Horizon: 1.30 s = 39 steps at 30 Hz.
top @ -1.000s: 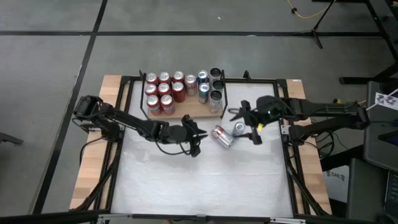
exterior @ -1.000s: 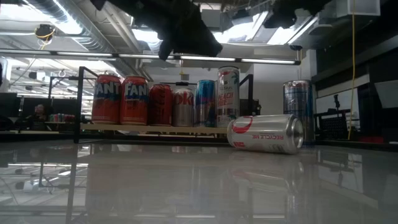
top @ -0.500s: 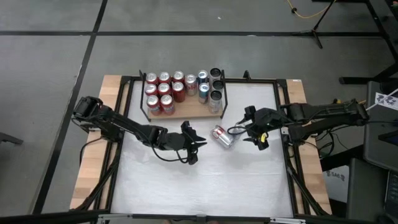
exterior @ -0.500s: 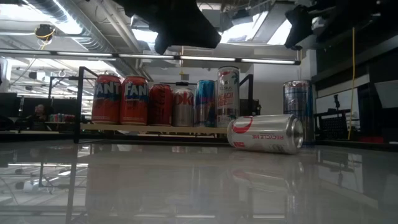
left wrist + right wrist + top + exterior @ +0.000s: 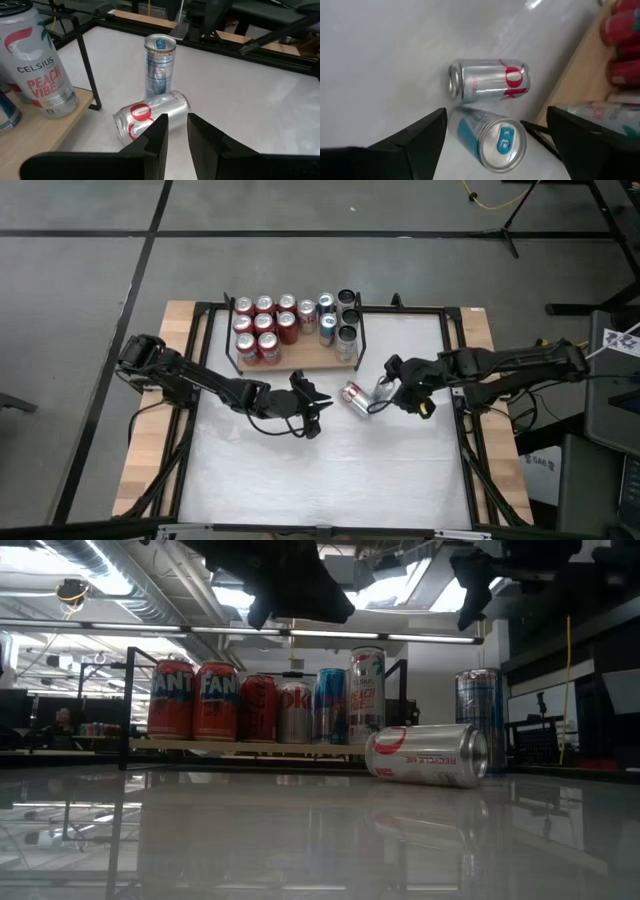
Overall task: Place canned beverage on shelf
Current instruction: Put the blue soda can on the shelf aligned with the other blue soda cans
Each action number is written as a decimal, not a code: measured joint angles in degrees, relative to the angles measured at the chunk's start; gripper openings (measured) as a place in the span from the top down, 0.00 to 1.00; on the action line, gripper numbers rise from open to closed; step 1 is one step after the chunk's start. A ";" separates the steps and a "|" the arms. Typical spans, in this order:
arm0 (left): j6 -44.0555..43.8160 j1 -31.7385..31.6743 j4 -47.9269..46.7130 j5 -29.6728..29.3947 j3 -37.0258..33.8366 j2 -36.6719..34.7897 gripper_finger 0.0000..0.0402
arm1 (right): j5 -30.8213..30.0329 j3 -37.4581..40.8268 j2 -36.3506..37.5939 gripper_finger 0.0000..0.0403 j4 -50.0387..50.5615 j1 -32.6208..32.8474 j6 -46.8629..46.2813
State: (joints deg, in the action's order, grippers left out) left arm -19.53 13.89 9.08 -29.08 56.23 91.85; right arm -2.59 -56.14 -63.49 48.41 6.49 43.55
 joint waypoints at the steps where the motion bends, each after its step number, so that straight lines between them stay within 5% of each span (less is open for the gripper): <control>1: 0.00 0.00 0.12 0.00 0.00 0.00 0.84 | 0.06 0.00 -0.21 0.18 -0.02 -0.57 0.34; 9: 0.02 -0.11 0.51 -0.02 0.00 0.02 0.84 | 2.13 0.00 -2.84 0.18 1.12 -7.84 0.37; 15: 0.02 -0.11 0.50 -0.02 0.00 0.02 0.84 | 9.24 0.02 -5.17 0.18 2.68 -12.63 0.28; 39: 0.04 -0.11 0.55 1.16 0.00 0.02 0.84 | 11.21 0.00 -11.14 0.18 2.00 -13.65 -3.46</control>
State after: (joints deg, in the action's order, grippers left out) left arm -19.49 13.78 9.63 -27.92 56.23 91.88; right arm 8.62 -56.14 -74.63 50.41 -7.16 40.09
